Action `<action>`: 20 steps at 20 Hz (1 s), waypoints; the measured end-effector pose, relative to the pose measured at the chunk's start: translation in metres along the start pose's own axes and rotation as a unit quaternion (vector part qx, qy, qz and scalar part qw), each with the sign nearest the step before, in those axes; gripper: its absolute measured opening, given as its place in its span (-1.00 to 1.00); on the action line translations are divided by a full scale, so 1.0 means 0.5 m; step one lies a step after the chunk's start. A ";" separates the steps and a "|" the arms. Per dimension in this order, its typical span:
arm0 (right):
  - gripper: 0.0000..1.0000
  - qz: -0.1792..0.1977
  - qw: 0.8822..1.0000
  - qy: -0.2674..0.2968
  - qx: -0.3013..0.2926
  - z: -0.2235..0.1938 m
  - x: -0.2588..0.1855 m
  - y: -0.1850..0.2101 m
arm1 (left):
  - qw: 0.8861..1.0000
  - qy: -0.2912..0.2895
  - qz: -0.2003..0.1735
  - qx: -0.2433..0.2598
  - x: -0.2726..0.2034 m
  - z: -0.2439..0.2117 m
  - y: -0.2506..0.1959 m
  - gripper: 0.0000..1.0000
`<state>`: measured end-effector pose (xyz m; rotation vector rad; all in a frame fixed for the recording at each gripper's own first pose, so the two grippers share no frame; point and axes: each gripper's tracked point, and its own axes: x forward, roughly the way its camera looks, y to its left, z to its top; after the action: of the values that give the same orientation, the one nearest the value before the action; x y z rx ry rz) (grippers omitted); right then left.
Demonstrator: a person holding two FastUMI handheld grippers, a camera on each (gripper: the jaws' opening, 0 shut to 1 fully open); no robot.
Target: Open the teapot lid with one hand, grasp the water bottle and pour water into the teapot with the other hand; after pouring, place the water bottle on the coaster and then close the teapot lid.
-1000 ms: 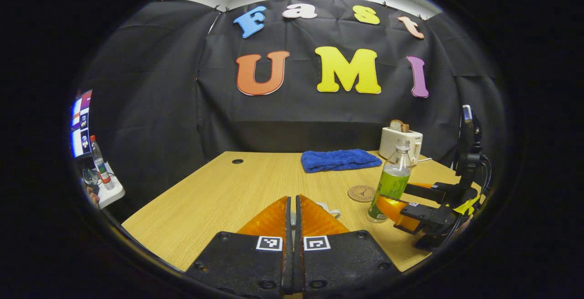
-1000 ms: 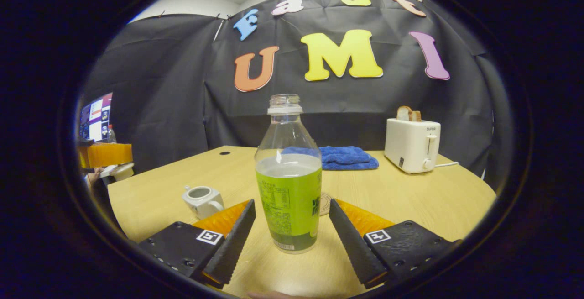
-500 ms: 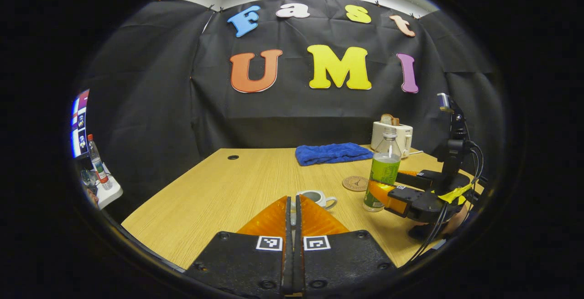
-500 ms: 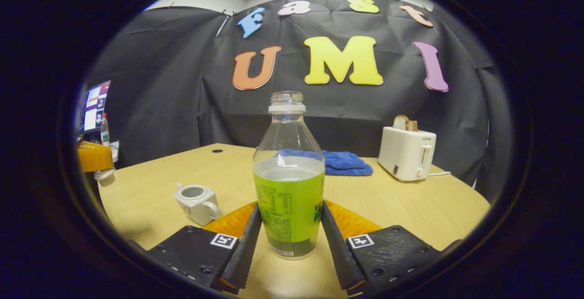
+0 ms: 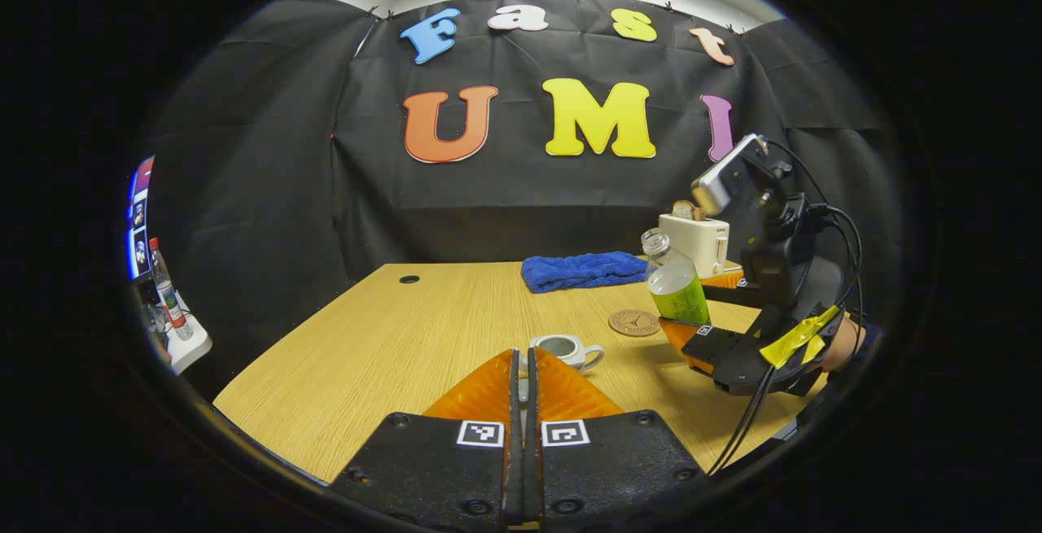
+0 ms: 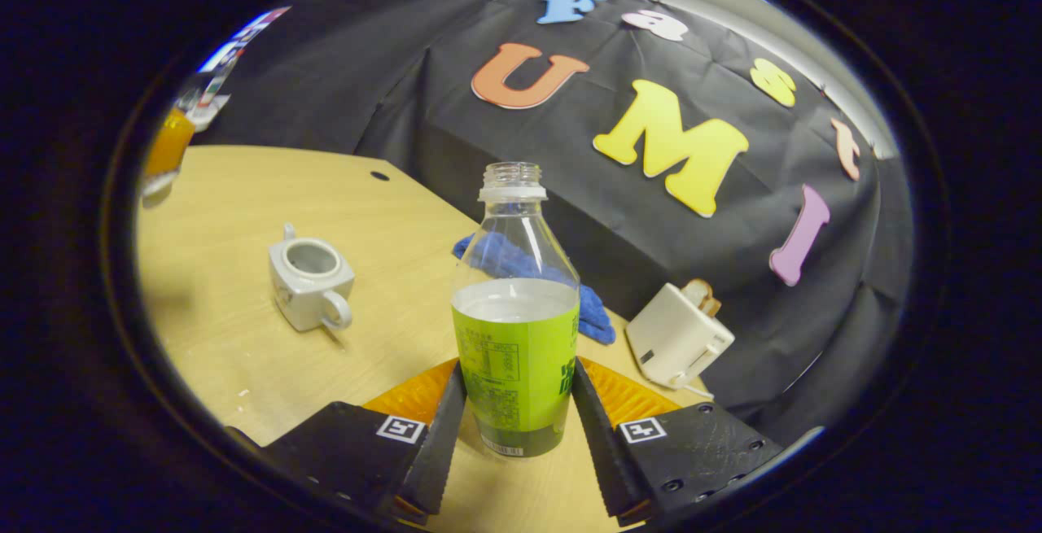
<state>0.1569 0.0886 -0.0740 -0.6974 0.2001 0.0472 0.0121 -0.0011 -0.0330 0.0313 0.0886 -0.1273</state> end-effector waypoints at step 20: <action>0.45 -0.102 0.892 -0.049 -0.439 0.091 0.037 0.019 | 1.000 0.006 -0.006 0.000 -0.007 -0.029 0.068 -0.94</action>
<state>0.1817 0.1245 -0.0497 -1.6158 -0.0084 -0.0331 0.0119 0.0337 -0.0463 0.0308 0.1016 -0.1389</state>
